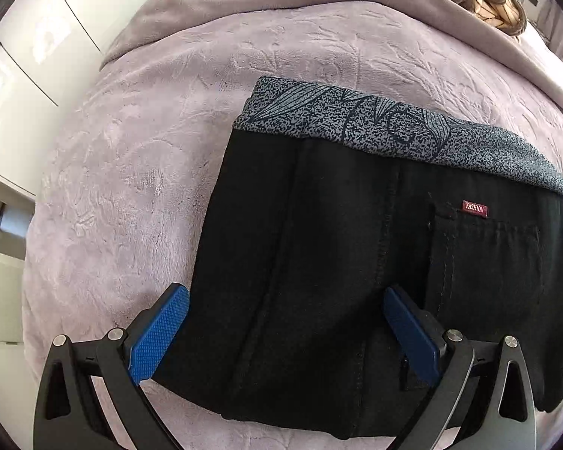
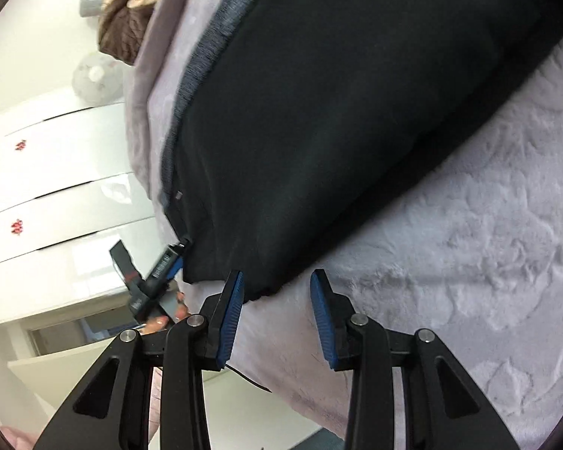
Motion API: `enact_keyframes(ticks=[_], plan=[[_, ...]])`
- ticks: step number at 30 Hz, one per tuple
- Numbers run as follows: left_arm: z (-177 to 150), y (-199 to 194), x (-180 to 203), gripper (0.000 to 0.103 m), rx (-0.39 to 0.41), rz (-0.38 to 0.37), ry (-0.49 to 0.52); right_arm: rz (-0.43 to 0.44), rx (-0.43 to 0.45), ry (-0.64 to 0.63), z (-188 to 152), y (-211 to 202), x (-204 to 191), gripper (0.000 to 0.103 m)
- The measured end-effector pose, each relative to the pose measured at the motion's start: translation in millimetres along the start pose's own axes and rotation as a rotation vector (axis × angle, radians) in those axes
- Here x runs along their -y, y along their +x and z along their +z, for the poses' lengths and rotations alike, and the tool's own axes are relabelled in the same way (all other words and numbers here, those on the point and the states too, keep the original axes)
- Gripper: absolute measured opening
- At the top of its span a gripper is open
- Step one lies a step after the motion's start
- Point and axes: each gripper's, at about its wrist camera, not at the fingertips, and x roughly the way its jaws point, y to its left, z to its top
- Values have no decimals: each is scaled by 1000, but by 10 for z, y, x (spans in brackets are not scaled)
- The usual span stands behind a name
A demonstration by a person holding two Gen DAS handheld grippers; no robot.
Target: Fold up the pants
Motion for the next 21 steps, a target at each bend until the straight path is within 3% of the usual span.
enact_keyframes(ticks=[6,7,8,10,12,14,17,19,21], plan=[[9,-19,9,103,-7,-6,-9,52,18,22,197,99,-17,37],[12,-30,14,103,-9,-7,-7,38,15,32,193,116,14,12],[-13,-59,22,103,-8,-5,-3,15,15,37,197,86,33,9],[20,-10,-1,103,1,-4,18,56,60,-29,159,-17,-116,9],[20,33,-12,103,9,-1,31,-16,69,-107,118,-5,-210,9],[26,29,-19,103,-2,1,26,-116,34,-102,106,148,-54,9],[8,-171,4,103,3,38,45,-105,31,-70,76,83,-5,15],[-69,-396,86,103,29,20,65,-168,5,-118,15,-83,-86,17],[-171,-613,287,103,48,-45,84,-259,39,-228,-46,-335,-249,18]])
